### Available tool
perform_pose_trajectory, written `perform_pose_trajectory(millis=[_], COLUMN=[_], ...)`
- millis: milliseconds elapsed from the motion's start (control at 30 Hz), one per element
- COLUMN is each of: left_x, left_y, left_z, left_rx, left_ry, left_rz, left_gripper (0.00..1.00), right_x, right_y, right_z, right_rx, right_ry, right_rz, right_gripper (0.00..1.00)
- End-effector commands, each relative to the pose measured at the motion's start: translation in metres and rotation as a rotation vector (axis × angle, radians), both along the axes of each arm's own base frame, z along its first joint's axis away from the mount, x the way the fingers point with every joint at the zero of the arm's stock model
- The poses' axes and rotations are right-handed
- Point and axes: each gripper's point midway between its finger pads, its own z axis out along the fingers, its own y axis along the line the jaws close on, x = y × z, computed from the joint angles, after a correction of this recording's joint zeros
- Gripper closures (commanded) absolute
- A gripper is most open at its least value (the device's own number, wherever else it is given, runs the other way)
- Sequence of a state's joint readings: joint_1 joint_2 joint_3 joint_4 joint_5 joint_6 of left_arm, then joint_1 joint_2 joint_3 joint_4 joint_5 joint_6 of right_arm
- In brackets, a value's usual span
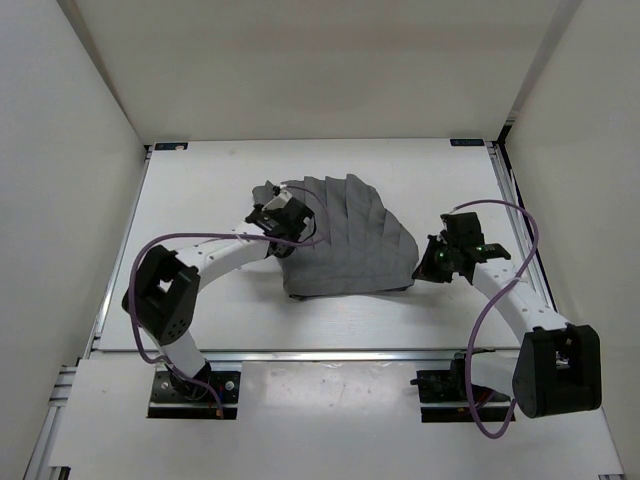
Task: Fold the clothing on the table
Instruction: Flatten the skirt out
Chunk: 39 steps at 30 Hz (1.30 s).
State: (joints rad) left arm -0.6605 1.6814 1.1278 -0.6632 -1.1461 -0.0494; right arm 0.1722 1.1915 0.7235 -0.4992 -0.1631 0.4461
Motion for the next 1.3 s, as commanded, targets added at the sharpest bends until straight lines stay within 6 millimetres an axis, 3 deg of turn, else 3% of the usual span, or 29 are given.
perform_pose_trajectory(millis=[0,33,67,167,200,233,367,433,467,500,533,567,600,633,767,900,1000,1267], left_x=[0.014,0.013,0.012,0.008,0.004,-0.002,-0.021,-0.040,-0.045,-0.054,-0.062,-0.060,-0.073,-0.076,-0.088,-0.091,-0.090,-0.095], left_y=[-0.035,-0.052,-0.056,-0.047,-0.051,-0.049,-0.056,-0.073,-0.078,-0.085,-0.100,-0.118,-0.115,-0.123,-0.127,-0.140,-0.143,-0.146], left_z=[0.000,-0.006,-0.016,-0.026,-0.038,-0.045,-0.053,-0.065,-0.067,-0.069,-0.073,-0.063,-0.069,-0.062,-0.069,-0.059,-0.060,-0.088], left_rx=[-0.294,-0.462,-0.581,-0.653,-0.685,-0.697,-0.739,-0.819,-0.846,-0.914,-1.021,-1.160,-1.189,-1.269,-1.350,-1.492,-1.501,-1.516], left_ry=[0.080,0.126,0.168,0.189,0.242,0.287,0.224,0.314,0.326,0.358,0.392,0.380,0.382,0.360,0.323,0.248,0.196,0.203], left_rz=[-0.068,-0.070,-0.043,0.023,0.036,0.054,0.063,0.061,0.065,0.076,0.083,0.046,0.050,0.035,0.084,0.108,0.126,0.222], left_gripper=[1.00,1.00,1.00,1.00,0.77,0.70,0.72,0.67,0.58,0.01,0.01,0.01,0.01,0.01,0.05,0.07,0.10,0.24], right_x=[0.006,0.006,0.007,0.004,0.003,0.003,0.002,-0.001,0.001,-0.002,-0.001,-0.002,-0.005,-0.006,-0.009,-0.012,-0.012,-0.008], right_y=[-0.002,-0.001,-0.002,-0.005,-0.008,-0.007,-0.009,-0.010,-0.009,-0.008,-0.010,-0.009,-0.010,-0.010,-0.010,-0.009,-0.005,-0.007], right_z=[0.007,0.008,0.008,0.008,0.007,0.007,0.009,0.005,0.008,0.006,0.006,0.005,0.002,0.002,0.000,-0.003,-0.003,0.005], right_rx=[0.004,0.017,0.019,0.013,0.005,0.010,0.009,0.007,0.015,0.017,0.019,0.021,0.016,0.013,0.011,0.013,0.007,-0.010], right_ry=[-0.044,-0.041,-0.042,-0.048,-0.042,-0.042,-0.043,-0.023,-0.032,-0.020,-0.018,-0.013,-0.005,-0.010,0.004,0.033,0.033,0.025], right_rz=[-0.029,-0.029,-0.034,-0.043,-0.058,-0.049,-0.053,-0.057,-0.055,-0.050,-0.060,-0.062,-0.061,-0.057,-0.053,-0.050,-0.042,-0.042], right_gripper=[1.00,1.00,1.00,1.00,1.00,1.00,1.00,1.00,1.00,1.00,1.00,1.00,1.00,1.00,1.00,1.00,1.00,1.00])
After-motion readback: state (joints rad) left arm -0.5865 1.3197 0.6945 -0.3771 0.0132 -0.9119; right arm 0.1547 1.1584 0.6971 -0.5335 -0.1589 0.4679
